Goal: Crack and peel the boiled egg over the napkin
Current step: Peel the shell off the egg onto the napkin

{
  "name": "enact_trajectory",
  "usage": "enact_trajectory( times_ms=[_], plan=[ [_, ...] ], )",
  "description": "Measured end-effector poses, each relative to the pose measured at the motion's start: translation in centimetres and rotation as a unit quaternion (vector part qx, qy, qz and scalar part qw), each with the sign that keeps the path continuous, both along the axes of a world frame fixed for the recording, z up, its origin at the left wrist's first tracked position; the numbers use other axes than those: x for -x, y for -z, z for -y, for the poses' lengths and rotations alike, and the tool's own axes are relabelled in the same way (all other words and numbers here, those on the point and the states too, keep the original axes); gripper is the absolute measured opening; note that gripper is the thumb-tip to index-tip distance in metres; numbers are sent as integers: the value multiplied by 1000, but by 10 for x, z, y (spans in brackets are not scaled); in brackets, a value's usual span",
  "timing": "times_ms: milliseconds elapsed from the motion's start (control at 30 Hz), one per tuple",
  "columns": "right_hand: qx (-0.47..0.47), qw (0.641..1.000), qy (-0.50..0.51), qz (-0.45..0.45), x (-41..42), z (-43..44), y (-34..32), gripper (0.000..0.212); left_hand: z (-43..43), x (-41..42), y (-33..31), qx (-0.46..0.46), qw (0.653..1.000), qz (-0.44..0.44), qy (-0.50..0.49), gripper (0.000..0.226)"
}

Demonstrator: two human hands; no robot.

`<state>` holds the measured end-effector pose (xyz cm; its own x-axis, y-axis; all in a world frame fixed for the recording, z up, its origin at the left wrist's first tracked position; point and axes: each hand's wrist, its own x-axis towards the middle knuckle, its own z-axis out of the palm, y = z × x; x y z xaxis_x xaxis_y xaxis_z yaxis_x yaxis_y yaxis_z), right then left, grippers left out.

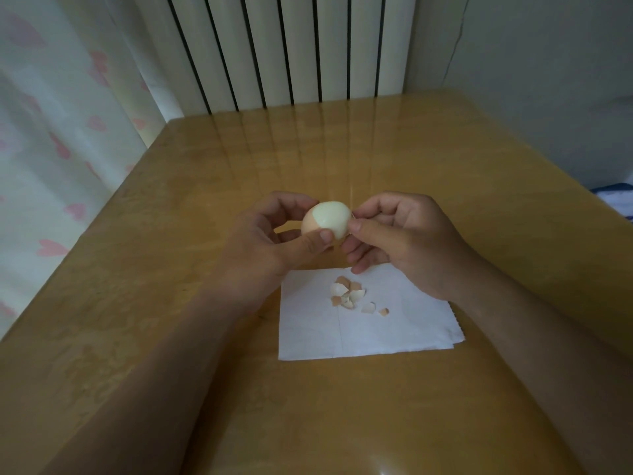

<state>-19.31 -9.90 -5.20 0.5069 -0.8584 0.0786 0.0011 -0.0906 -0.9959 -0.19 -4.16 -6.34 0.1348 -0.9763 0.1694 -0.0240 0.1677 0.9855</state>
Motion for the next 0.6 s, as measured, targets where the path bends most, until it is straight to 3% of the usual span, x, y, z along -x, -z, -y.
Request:
enact_trajectory(
  times_ms=[300,467,600],
  plan=[
    [53,994,64,-77,-5,-2,3,15,1,3,3,-6,999,30,-10,35],
    [78,990,72,-96,-3,-3,1,15,2,3,0,-41,998,-47,18,40],
    [114,983,80,-118,0,-1,1,15,2,3,-5,-70,988,-135,31,25]
  ],
)
